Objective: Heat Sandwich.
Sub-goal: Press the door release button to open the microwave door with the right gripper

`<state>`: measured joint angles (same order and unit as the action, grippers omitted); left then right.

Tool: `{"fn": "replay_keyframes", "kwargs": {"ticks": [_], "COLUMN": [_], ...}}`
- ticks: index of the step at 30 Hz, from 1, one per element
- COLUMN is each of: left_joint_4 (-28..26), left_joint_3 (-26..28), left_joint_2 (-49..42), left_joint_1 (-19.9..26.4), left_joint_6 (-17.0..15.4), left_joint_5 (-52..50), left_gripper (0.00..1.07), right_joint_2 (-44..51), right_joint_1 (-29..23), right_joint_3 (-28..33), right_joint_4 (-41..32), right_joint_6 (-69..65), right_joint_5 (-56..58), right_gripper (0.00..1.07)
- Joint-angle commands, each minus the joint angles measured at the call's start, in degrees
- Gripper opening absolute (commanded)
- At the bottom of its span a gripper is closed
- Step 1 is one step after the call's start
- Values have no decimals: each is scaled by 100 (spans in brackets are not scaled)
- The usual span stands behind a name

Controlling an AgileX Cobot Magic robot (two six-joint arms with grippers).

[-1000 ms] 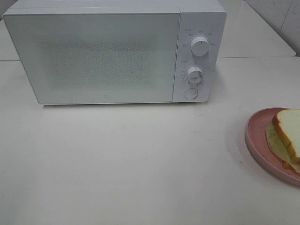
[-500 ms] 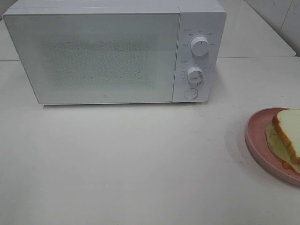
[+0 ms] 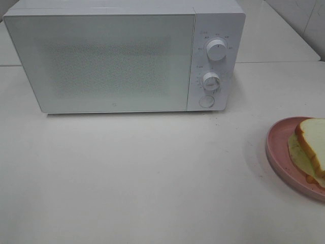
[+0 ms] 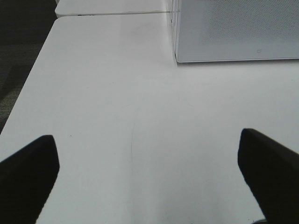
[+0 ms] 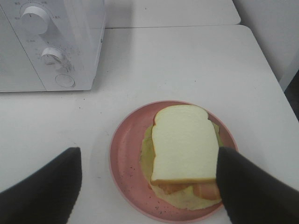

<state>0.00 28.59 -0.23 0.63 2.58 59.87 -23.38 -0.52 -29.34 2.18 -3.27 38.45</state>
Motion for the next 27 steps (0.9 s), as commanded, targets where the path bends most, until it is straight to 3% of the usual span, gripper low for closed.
{"fn": "replay_keyframes", "kwargs": {"ticks": [1,27], "left_joint_4": [-57,-57], "left_joint_3": [-29,-29], "left_joint_2": [-155,-155], "left_joint_1": [11,11], "left_joint_6": [-17,-17], "left_joint_5": [-97,-97], "left_gripper": [103,103], "right_joint_2": [-327,-3008], "right_joint_1": [-17,-17], "right_joint_3": [97,201], "right_joint_4": [17,17], "right_joint_6": [-11,-17], "right_joint_5": [-407,-3770], "right_gripper": [76,76]}}
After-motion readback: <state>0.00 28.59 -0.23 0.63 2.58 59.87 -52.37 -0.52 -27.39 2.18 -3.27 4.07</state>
